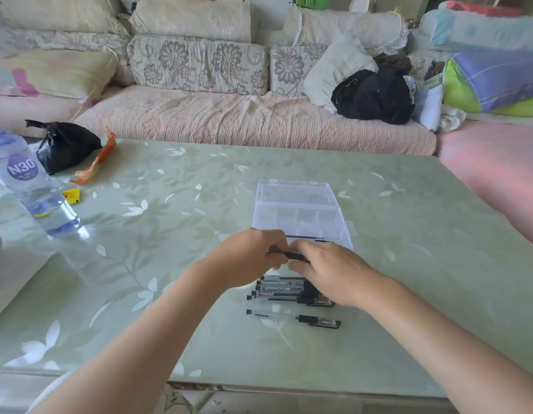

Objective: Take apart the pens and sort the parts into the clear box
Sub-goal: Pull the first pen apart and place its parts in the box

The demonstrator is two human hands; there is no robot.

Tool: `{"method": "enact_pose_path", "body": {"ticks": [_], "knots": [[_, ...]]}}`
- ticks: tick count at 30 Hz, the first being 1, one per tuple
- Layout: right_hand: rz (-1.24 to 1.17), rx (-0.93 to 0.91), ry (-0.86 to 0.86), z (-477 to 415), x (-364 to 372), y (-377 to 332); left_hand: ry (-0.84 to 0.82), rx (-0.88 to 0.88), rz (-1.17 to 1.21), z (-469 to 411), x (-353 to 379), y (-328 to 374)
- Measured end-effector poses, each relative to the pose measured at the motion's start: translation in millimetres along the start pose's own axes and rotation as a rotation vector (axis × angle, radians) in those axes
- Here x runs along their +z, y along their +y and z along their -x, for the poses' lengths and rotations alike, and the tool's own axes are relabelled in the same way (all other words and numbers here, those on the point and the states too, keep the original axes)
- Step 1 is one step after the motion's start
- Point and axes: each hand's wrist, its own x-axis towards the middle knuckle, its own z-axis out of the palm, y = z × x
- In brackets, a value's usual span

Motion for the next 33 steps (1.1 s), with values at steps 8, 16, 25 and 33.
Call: {"method": "enact_pose_path", "body": {"ticks": [8,16,25,33], "knots": [[-0.068,0.220,-0.050,24,-17,38,0.043,-0.021,-0.048,0,5,2],[-0.070,0.287,0.008,48,-9,78,0.049,-0.007,-0.090,-2,13,8],[-0.056,0.265,0.008,42,-13,83,0.047,0.008,-0.069,-9,26,12],[0.006,0.038,0.157,24,-19,38,0.125,0.037,-0.043,-8,21,16]]}}
